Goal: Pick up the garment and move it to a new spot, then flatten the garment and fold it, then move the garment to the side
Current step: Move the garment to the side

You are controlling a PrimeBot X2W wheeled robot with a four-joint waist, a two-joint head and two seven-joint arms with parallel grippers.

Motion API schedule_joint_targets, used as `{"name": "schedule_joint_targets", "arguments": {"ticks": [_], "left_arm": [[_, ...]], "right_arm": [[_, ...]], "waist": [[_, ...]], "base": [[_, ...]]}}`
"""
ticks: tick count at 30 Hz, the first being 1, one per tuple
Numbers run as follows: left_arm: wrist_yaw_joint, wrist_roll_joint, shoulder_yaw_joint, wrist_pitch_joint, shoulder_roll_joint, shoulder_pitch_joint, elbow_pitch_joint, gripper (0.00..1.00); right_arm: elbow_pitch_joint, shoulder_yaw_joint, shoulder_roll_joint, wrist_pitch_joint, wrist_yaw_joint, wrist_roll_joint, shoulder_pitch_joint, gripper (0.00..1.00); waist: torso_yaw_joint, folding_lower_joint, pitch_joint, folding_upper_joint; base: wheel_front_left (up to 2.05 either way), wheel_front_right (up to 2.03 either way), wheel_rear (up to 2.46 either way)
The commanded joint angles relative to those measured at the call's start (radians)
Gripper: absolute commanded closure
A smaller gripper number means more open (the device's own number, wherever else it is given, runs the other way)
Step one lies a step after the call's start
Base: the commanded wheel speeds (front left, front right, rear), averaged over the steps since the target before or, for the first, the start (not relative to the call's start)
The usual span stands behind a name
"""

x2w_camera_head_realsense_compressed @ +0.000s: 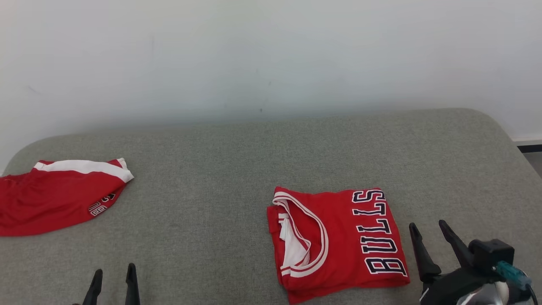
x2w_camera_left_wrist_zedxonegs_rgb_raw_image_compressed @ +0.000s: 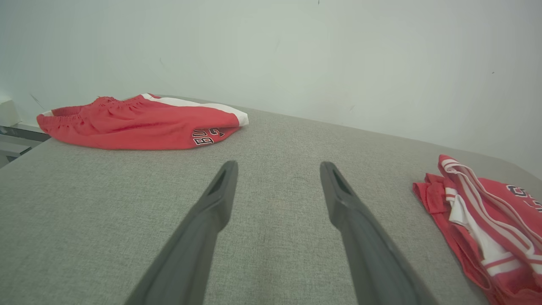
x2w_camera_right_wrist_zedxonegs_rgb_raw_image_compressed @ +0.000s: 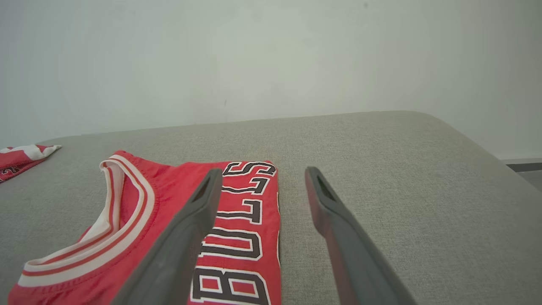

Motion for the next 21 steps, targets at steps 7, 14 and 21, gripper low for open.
{"name": "schedule_joint_targets", "arguments": {"ticks": [7, 14, 21], "left_arm": [[0.001, 0.014, -0.019, 0.000, 0.001, -0.014, 0.002, 0.00], [0.000, 0.018, -0.048, 0.000, 0.001, -0.025, 0.001, 0.00], [0.000, 0.020, -0.073, 0.000, 0.001, -0.033, -0.010, 0.00]], "right_arm": [[0.065, 0.071, -0.064, 0.290, -0.002, 0.086, -0.129, 0.00], [0.179, 0.102, -0.102, 0.541, -0.003, 0.126, -0.230, 0.00], [0.306, 0.074, -0.085, 0.649, -0.002, 0.115, -0.299, 0.00]], "waist": [[0.026, 0.0000, 0.019, 0.0000], [0.063, 0.0000, 0.044, 0.0000], [0.105, 0.0000, 0.088, 0.0000]], "base": [[0.00, 0.00, 0.00], [0.00, 0.00, 0.00], [0.00, 0.00, 0.00]]}}
